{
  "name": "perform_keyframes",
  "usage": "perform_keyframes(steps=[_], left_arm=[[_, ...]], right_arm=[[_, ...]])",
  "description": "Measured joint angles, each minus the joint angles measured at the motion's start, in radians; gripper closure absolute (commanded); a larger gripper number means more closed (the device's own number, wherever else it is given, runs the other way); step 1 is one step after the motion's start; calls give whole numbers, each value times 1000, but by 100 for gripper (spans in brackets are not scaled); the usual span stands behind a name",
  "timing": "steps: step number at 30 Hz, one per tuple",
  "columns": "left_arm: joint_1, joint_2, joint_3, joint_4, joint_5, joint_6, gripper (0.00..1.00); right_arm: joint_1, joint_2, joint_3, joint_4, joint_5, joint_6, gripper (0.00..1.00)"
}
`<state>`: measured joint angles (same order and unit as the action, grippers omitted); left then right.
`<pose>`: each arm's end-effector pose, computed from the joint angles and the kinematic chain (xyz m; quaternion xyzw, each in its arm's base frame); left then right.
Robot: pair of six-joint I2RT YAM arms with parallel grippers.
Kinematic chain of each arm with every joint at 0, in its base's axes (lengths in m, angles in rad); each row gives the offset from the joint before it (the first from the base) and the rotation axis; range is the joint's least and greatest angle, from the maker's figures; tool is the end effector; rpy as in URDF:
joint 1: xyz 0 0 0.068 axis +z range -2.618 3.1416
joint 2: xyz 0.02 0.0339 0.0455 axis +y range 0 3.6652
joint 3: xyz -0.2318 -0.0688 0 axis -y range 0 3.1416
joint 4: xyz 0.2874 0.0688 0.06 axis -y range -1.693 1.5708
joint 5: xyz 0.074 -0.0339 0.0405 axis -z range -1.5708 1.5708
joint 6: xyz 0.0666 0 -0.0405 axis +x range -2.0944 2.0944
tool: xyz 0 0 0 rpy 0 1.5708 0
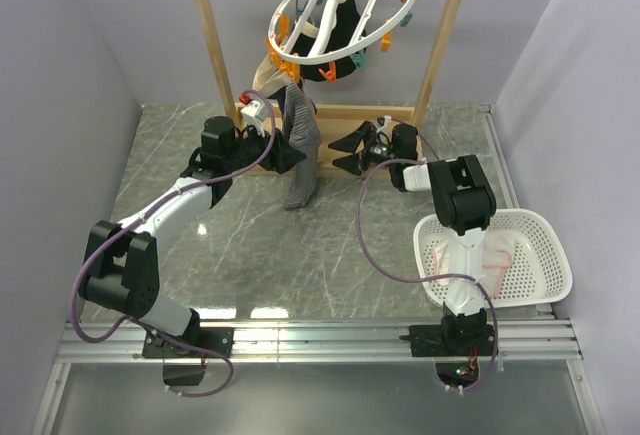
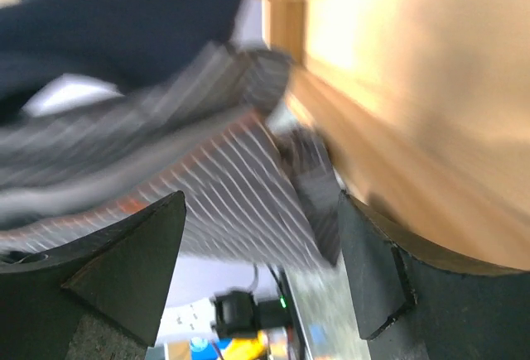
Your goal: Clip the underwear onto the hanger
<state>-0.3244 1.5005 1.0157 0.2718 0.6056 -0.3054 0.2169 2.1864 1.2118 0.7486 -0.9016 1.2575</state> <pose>0.3782 -0.1672 0.2367 0.1943 0.7410 -0.4063 0.4980 0.4548 0.1537 0.0728 0.1146 0.7459 0.6292 0.1859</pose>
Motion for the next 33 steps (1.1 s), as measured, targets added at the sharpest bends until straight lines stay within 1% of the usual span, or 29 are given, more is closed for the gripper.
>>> perform_keyframes(steps=[3,7,21,25,28,32,33], left_arm=[[0,1,0,0,4,-4,29],[0,3,0,-1,11,-6,29],[1,23,0,0,26,-30,29],[1,23,4,0,26,-30,29],[2,23,5,0,26,-30,29],[3,23,5,0,26,-31,29],[3,23,5,0,26,-31,29]], right_arm=[[0,58,61,109,5,82,19],[4,108,129,205,14,156,19],[61,157,171,235,20,188,19],[77,193,184,280,18,241,19],[82,206,186,343,17,298,23],[83,214,173,442,18,407,38],[83,214,168,463,15,427,45]])
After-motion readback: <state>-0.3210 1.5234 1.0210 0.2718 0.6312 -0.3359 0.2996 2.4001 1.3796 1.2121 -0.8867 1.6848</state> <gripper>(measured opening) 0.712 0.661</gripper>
